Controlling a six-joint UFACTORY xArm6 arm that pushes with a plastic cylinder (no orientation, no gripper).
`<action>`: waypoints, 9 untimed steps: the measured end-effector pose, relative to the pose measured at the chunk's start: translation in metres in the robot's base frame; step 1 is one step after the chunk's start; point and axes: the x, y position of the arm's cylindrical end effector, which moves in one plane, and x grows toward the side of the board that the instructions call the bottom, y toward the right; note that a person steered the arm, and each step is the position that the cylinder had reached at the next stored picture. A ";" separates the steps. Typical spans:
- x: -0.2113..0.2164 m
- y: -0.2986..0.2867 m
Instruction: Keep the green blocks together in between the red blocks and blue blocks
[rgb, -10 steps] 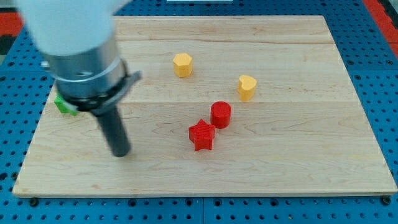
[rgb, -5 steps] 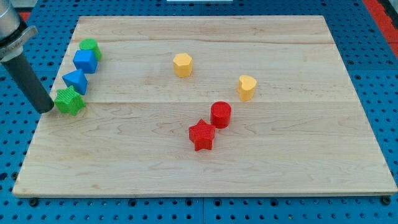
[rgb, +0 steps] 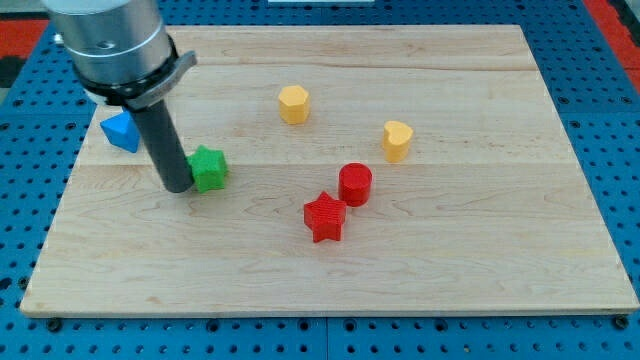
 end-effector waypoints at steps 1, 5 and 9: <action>0.012 0.018; -0.136 -0.153; -0.150 -0.050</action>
